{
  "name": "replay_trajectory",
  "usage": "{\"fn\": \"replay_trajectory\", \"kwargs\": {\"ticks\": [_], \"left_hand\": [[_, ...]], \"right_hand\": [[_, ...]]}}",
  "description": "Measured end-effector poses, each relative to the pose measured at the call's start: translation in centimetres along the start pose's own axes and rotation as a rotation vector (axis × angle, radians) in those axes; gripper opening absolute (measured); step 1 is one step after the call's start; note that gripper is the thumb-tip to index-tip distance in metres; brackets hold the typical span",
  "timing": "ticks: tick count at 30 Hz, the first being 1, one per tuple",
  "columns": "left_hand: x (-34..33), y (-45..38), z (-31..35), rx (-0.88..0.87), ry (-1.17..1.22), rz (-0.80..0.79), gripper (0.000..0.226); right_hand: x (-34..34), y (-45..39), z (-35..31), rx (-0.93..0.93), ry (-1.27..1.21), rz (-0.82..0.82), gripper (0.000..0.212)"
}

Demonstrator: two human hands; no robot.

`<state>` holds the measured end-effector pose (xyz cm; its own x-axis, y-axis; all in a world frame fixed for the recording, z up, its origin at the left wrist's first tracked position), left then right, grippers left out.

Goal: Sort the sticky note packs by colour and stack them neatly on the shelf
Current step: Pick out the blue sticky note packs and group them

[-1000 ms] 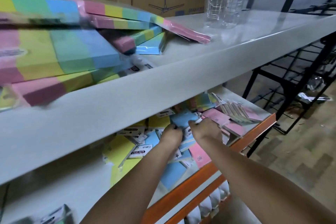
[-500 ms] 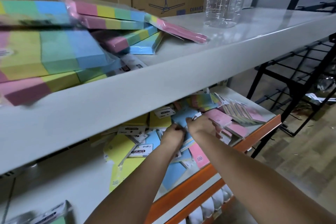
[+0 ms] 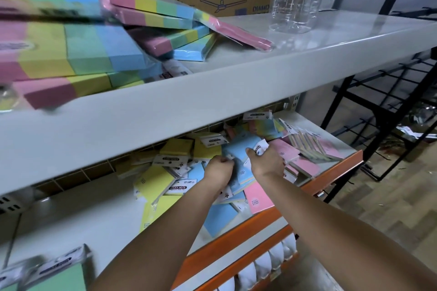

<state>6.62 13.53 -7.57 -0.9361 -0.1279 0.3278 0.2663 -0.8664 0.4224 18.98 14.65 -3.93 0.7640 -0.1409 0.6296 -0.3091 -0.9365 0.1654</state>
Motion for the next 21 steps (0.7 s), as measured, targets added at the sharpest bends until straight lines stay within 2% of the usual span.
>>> {"fn": "replay_trajectory", "kwargs": {"ticks": [8, 13, 15, 19, 21], "left_hand": [[-0.3, 0.8, 0.7, 0.046, 0.089, -0.018, 0.050], [-0.5, 1.9, 0.7, 0.117, 0.291, -0.058, 0.056], [-0.6, 2.4, 0.6, 0.117, 0.417, -0.101, 0.050], [0.1, 3.7, 0.6, 0.035, 0.451, -0.101, 0.016], [0.6, 4.3, 0.6, 0.008, 0.436, -0.087, 0.016]], "right_hand": [[2.6, 1.0, 0.5, 0.099, -0.107, -0.008, 0.065], [2.8, 1.2, 1.1, 0.103, -0.239, -0.048, 0.062], [2.5, 1.2, 1.4, 0.094, -0.260, -0.086, 0.051], [2.3, 1.7, 1.7, 0.087, -0.338, -0.149, 0.038], [2.3, 1.9, 1.9, 0.070, -0.397, -0.188, 0.030]]}}
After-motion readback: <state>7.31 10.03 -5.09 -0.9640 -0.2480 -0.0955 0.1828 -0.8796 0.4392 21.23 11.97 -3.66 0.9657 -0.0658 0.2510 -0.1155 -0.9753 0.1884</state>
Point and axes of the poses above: each hand's wrist, its own y-axis away from the middle knuckle, its own x-axis out of the back of the hand, z = x × y, the point moved 2 cm from there along -y, towards the middle knuckle, and after that the axes turned 2 degrees about -y, right-handed, at the moved point
